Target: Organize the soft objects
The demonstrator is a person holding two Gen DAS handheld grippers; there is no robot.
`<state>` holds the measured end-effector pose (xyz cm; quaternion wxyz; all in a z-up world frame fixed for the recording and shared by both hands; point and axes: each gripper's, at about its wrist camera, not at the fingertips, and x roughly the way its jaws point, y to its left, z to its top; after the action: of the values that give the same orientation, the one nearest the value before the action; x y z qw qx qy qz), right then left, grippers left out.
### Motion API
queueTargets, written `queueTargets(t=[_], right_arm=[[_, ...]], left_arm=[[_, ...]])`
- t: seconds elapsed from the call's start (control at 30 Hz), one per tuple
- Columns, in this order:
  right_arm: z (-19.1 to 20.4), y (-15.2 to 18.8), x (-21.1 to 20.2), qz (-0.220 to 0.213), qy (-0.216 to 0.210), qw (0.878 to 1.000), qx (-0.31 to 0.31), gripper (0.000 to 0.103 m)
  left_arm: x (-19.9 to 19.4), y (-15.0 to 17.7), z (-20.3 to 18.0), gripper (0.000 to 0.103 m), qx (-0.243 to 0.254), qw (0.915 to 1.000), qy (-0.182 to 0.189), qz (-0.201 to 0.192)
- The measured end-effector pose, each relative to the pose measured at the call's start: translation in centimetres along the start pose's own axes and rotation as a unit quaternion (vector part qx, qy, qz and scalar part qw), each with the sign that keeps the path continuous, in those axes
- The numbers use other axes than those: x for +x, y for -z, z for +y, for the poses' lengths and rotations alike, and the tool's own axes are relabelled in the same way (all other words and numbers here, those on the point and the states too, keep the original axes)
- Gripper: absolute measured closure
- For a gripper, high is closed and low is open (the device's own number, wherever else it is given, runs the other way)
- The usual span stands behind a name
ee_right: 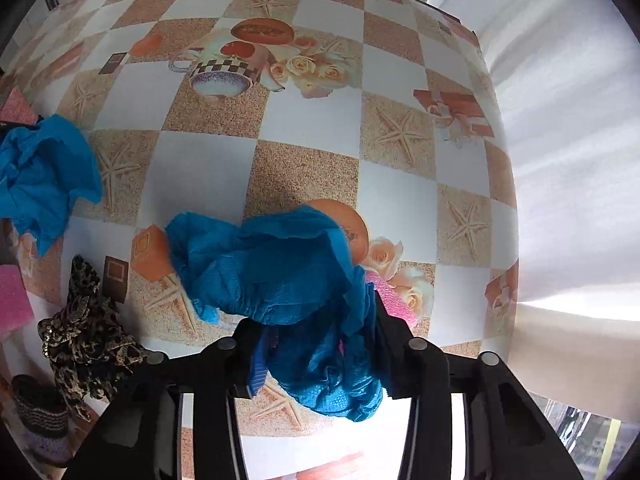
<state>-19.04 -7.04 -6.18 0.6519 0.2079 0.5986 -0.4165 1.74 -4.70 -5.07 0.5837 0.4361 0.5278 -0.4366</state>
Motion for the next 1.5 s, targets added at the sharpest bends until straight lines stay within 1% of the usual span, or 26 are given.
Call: queueTargets(t=[0.07, 0.17, 0.2, 0.27, 0.33, 0.4, 0.5, 0.53, 0.6, 0.67, 0.7, 0.73, 0.77, 0.8, 0.83, 0.93, 1.07, 1.13, 1.17, 1.2, 1.27, 1.33, 1.37, 1.43, 1.47, 1.5], right_arm=[[-2.2, 0.9, -1.4, -0.008, -0.062, 0.997, 0.038, 0.071], [-4.5, 1.9, -2.2, -0.009, -0.112, 0.99, 0.087, 0.067], [-5.2, 2.4, -2.4, 0.0, -0.123, 0.987, 0.1, 0.045], [-6.1, 3.5, -3.4, -0.01, -0.109, 0.987, 0.114, 0.009], [-6.9, 4.7, -4.0, -0.03, -0.098, 0.989, 0.103, 0.009], [-6.6, 4.3, -4.8, -0.041, -0.1, 0.99, 0.087, 0.009], [-4.5, 3.9, -4.6, -0.044, -0.094, 0.994, 0.043, 0.009], [-3.7, 3.6, -4.3, -0.045, -0.09, 0.995, 0.022, 0.009], [-1.6, 3.3, -3.2, -0.031, -0.077, 0.996, -0.019, 0.009], [0.2, 3.4, -2.2, -0.016, -0.065, 0.997, -0.049, 0.009], [0.8, 3.4, -1.7, -0.011, -0.052, 0.997, -0.062, 0.014], [1.2, 3.6, -1.4, -0.003, -0.048, 0.996, -0.073, 0.023], [1.4, 4.0, -1.0, 0.01, -0.054, 0.995, -0.078, 0.049], [1.4, 4.4, -1.1, 0.009, -0.055, 0.995, -0.081, 0.058], [1.2, 5.1, -1.4, 0.006, -0.063, 0.994, -0.084, 0.058], [-0.6, 7.5, -1.3, 0.035, -0.088, 0.994, -0.062, 0.058], [-5.3, 11.3, -0.8, 0.074, -0.132, 0.988, 0.038, 0.055], [-7.6, 12.6, -0.9, 0.075, -0.135, 0.983, 0.095, 0.037], [-8.5, 12.8, -1.1, 0.068, -0.134, 0.982, 0.118, 0.019], [-9.4, 12.9, -1.3, 0.058, -0.134, 0.98, 0.138, 0.015], [-10.1, 12.2, -1.6, 0.042, -0.13, 0.979, 0.154, 0.015], [-9.6, 10.5, -1.7, 0.03, -0.11, 0.986, 0.123, 0.015], [-9.0, 9.7, -1.6, 0.026, -0.099, 0.99, 0.101, 0.015], [-8.1, 8.0, -1.1, 0.031, -0.107, 0.991, 0.078, 0.015], [-7.9, 7.1, -0.8, 0.033, -0.119, 0.989, 0.083, 0.015], [-7.6, 6.4, -0.5, 0.039, -0.131, 0.986, 0.093, 0.015]], left_arm=[[-2.6, -0.8, 1.0, 0.076, -0.003, 0.9998, 0.016, -0.012], [-4.2, -0.7, 1.4, 0.076, -0.002, 0.9991, 0.025, -0.035], [-4.9, -0.1, 2.2, 0.076, -0.001, 0.9987, 0.032, -0.041], [-5.3, -0.4, 1.1, 0.076, 0.003, 0.9984, 0.04, -0.041], [-5.2, -0.7, 1.0, 0.076, 0.004, 0.9983, 0.041, -0.041], [-4.9, -0.6, 1.1, 0.075, -0.003, 0.9982, 0.049, -0.035], [-4.7, -1.0, 1.4, 0.07, -0.011, 0.9977, 0.061, -0.029], [-4.5, -1.1, 1.5, 0.067, -0.01, 0.9976, 0.063, -0.028], [-4.4, -0.8, 1.2, 0.051, -0.002, 0.9982, 0.055, -0.025], [-4.7, -0.8, 1.6, 0.042, -0.009, 0.9985, 0.045, -0.03], [-5.1, -0.8, 1.8, 0.037, -0.012, 0.9985, 0.041, -0.035], [-5.4, -0.7, 2.0, 0.034, -0.016, 0.9984, 0.037, -0.04], [-5.7, -0.6, 2.1, 0.03, -0.018, 0.9982, 0.035, -0.045], [-6.1, -0.4, 2.2, 0.026, -0.018, 0.998, 0.033, -0.05], [-6.4, -0.1, 2.1, 0.025, -0.014, 0.998, 0.034, -0.052], [-7.1, 0.2, 0.9, 0.024, 0.015, 0.9972, 0.054, -0.049], [-6.8, 0.0, -2.9, 0.022, 0.067, 0.9945, 0.064, -0.049], [-5.4, -0.6, -4.9, 0.022, 0.087, 0.9937, 0.062, -0.034], [-4.5, -0.8, -5.8, 0.022, 0.095, 0.9933, 0.062, -0.026], [-3.5, -1.0, -6.7, 0.022, 0.103, 0.9929, 0.057, -0.015], [-1.8, -1.3, -8.4, 0.022, 0.128, 0.9912, 0.033, 0.002], [-0.6, -1.3, -9.7, 0.022, 0.149, 0.9885, 0.019, 0.018], [-0.2, -1.3, -10.2, 0.024, 0.156, 0.9873, 0.016, 0.024], [0.1, -1.3, -10.9, 0.044, 0.167, 0.9854, 0.013, 0.03], [0.4, -1.4, -11.2, 0.067, 0.17, 0.9848, 0.008, 0.037], [0.7, -1.5, -11.3, 0.085, 0.169, 0.9845, 0.003, 0.046]])
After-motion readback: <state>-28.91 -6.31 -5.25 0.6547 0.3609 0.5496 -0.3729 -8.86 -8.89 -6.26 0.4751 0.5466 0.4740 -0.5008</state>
